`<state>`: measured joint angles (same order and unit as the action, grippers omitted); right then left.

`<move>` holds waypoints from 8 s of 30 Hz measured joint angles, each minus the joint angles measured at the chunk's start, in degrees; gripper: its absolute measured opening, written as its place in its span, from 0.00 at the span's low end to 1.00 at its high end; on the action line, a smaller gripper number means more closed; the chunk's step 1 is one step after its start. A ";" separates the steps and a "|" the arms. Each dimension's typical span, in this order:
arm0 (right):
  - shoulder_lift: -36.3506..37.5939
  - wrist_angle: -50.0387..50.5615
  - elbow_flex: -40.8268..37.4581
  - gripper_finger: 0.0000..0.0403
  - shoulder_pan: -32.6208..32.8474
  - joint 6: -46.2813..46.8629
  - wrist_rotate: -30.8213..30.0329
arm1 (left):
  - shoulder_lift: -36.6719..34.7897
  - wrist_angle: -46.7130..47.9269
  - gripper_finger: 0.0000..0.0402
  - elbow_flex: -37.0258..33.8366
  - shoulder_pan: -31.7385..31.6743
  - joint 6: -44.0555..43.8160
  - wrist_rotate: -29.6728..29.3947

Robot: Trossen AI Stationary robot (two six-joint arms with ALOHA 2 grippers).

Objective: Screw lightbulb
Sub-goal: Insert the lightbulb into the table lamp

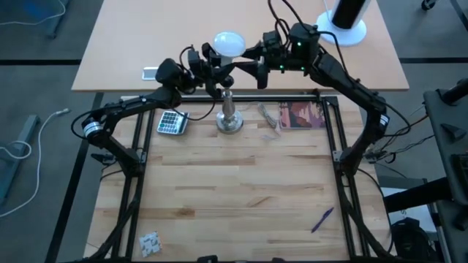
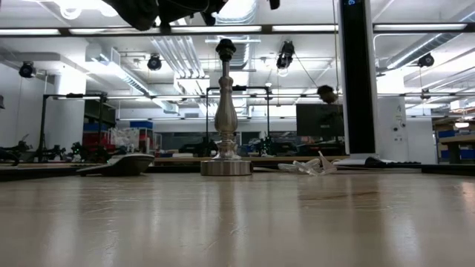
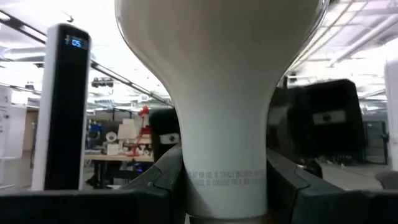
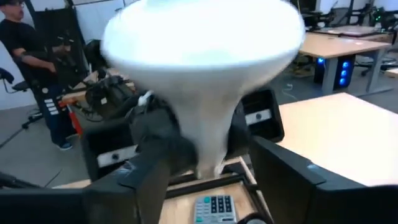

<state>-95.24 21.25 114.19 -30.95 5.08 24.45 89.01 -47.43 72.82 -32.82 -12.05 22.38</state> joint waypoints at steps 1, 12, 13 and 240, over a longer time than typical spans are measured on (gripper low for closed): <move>-0.23 -0.12 0.37 0.56 0.16 -0.17 -0.02 | 0.00 0.05 0.32 0.01 0.11 -0.01 0.41; -0.57 -1.05 0.92 0.57 2.38 -4.78 0.04 | 0.04 1.02 0.32 0.32 1.52 -0.25 0.74; -0.57 -1.40 0.92 0.56 2.56 -4.98 -0.02 | 0.04 1.14 0.32 0.32 1.60 -0.20 0.74; -6.24 -17.74 -15.94 0.48 -0.97 -10.63 -3.48 | -2.81 68.78 0.01 27.67 -7.19 20.95 -8.79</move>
<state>-101.48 3.51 98.26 -31.92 -5.55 20.96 86.20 21.35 100.49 -40.01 8.90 13.58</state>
